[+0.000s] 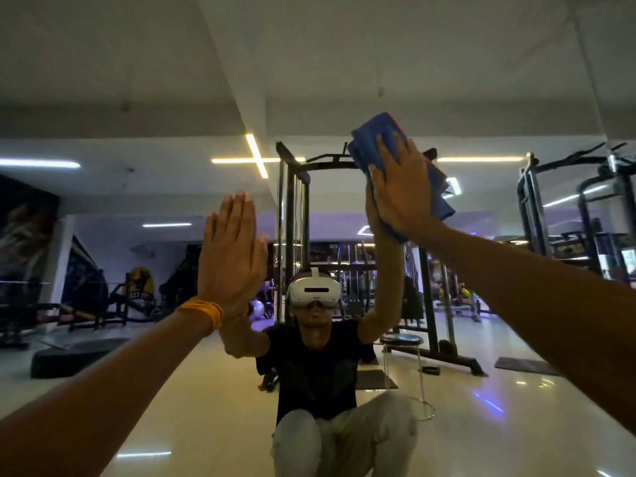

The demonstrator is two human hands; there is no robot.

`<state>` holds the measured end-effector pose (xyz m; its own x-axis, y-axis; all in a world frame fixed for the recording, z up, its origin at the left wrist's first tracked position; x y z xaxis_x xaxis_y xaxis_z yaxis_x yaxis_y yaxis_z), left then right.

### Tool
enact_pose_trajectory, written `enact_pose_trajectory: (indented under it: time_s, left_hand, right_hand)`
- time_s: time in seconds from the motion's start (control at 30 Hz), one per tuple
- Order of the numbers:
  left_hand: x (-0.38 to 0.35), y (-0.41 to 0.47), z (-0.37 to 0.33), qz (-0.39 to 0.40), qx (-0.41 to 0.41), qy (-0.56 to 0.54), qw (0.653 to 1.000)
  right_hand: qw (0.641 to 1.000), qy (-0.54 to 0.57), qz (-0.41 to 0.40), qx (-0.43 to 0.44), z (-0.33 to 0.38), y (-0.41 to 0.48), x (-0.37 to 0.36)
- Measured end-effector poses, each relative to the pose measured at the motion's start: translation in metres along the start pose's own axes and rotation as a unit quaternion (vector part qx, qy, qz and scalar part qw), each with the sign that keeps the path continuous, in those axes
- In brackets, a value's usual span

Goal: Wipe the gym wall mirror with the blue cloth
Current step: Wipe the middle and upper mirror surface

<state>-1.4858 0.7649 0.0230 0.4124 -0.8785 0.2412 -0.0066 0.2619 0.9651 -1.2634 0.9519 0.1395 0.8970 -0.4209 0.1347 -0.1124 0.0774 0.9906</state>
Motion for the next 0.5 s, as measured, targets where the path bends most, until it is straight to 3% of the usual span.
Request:
enact_pose_trajectory:
  time_s: [0.03,0.1,0.2,0.27,0.33,0.43,0.5]
  left_hand:
    - [0.000,0.000,-0.001,-0.002,0.001,-0.002,1.000]
    - [0.001,-0.002,0.003,0.001,0.006,-0.024,1.000]
    - [0.007,-0.016,0.011,0.022,-0.017,-0.058,0.998]
    - [0.010,-0.032,0.015,0.025,-0.021,-0.059,0.998]
    - [0.010,-0.049,0.016,0.019,-0.014,-0.043,0.999]
    - [0.005,-0.063,0.018,0.014,0.001,-0.037,0.999]
    - [0.003,-0.064,0.018,0.011,0.001,-0.034,0.999]
  right_hand:
    - [1.000,0.006,-0.010,-0.002,0.013,-0.012,-0.008]
    - [0.989,-0.025,0.052,0.134,0.040,-0.063,-0.024]
    - [0.923,-0.082,0.122,0.356,0.052,-0.142,-0.033]
    - [0.894,-0.108,0.138,0.413,0.039,-0.128,-0.028]
    - [0.906,-0.126,0.134,0.382,0.037,-0.076,-0.014]
    - [0.983,-0.039,0.078,0.160,0.038,0.003,0.006]
    - [0.992,-0.012,0.053,0.116,0.049,0.004,-0.002]
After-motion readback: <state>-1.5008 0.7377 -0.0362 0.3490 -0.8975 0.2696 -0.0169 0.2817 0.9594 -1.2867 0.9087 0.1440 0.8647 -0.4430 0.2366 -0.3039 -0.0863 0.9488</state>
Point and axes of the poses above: each hand's wrist, its own y-axis towards the middle knuckle, its own x-axis out of the back of the hand, z = x × y, the point moved 1 cm from there along y, towards the middle knuckle, and after that the axes turned 8 degrees about z, right-handed, at the moved point
